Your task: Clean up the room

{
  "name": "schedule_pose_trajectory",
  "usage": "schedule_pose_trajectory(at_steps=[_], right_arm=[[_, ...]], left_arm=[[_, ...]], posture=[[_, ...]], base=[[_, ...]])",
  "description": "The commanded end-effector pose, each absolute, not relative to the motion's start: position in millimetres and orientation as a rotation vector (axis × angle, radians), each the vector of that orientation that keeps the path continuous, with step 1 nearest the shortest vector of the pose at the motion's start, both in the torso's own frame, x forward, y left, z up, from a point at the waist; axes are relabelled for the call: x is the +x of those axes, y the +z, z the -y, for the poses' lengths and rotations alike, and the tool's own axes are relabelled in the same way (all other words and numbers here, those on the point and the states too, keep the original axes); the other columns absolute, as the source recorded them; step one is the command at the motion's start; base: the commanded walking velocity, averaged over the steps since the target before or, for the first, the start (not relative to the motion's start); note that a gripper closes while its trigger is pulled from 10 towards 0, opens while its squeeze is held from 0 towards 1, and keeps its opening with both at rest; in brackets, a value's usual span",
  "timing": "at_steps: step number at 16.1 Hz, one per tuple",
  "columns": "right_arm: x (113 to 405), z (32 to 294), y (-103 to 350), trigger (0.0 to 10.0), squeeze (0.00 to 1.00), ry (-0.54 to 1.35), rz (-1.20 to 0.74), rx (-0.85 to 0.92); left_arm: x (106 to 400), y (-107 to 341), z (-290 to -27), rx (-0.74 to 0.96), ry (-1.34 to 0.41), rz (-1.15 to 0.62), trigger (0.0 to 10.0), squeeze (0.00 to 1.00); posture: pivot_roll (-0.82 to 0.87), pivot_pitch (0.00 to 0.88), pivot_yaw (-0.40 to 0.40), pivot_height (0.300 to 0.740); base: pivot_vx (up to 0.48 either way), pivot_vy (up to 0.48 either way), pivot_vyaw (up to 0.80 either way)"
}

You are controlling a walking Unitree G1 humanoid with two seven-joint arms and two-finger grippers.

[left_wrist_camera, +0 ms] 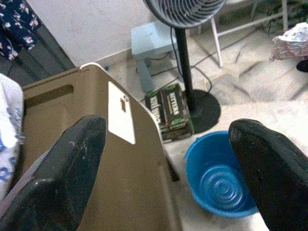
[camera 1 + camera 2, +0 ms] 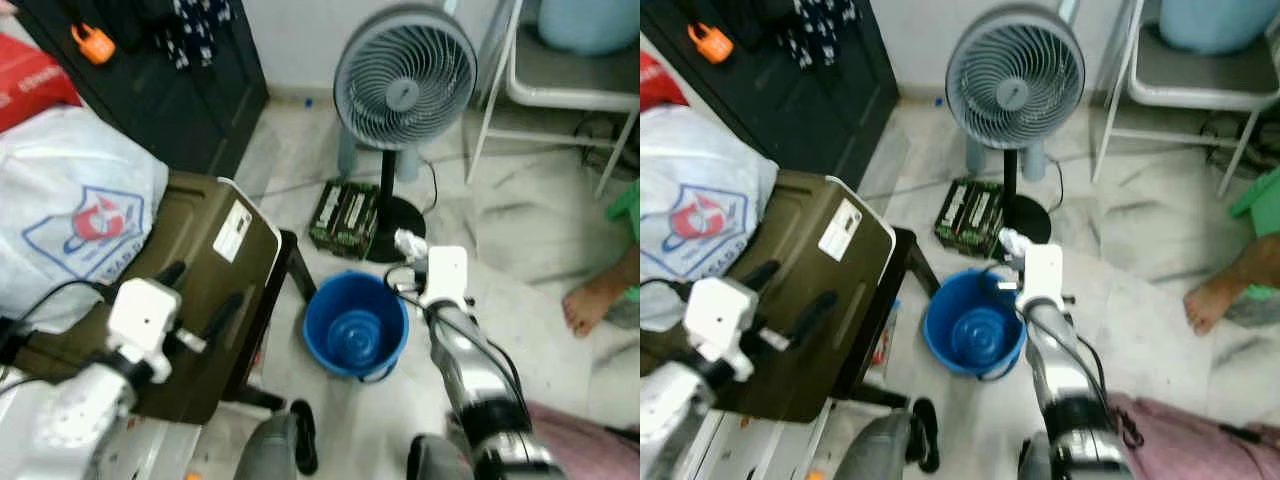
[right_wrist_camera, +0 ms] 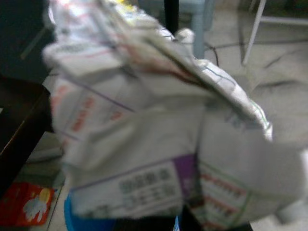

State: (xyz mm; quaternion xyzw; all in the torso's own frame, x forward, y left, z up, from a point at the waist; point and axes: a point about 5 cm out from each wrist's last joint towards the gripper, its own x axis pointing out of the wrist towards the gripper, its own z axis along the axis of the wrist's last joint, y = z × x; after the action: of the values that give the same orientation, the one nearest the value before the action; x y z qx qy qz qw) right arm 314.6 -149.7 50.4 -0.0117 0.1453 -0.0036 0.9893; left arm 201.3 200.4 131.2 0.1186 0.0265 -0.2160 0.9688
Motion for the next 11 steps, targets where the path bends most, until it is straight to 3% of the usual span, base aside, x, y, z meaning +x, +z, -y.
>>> schedule_pose_trajectory(at_steps=[1, 6, 11], right_arm=[[315.2, 137.1, 43.7, 10.0, 0.0, 0.007, -0.334, 0.017], [328.9, 123.0, 42.3, 10.0, 0.0, 0.022, -0.372, 0.068], [332.5, 135.9, 35.9, 10.0, 0.0, -0.066, -0.439, 0.08]], left_arm=[[196.6, 131.3, -211.9, 0.261, -0.425, -0.08, 10.0, 0.0], [191.7, 127.5, -231.7, 0.293, -0.415, -0.138, 10.0, 0.0], [185.0, 109.7, -250.5, 0.299, -0.398, -0.186, 10.0, 0.0]], posture=[[0.26, 0.29, 0.211, 0.74], [0.33, 0.303, 0.24, 0.74], [0.36, 0.316, 0.261, 0.74]], base=[[0.0, 0.0, 0.0], [0.0, 0.0, 0.0], [0.0, 0.0, 0.0]])
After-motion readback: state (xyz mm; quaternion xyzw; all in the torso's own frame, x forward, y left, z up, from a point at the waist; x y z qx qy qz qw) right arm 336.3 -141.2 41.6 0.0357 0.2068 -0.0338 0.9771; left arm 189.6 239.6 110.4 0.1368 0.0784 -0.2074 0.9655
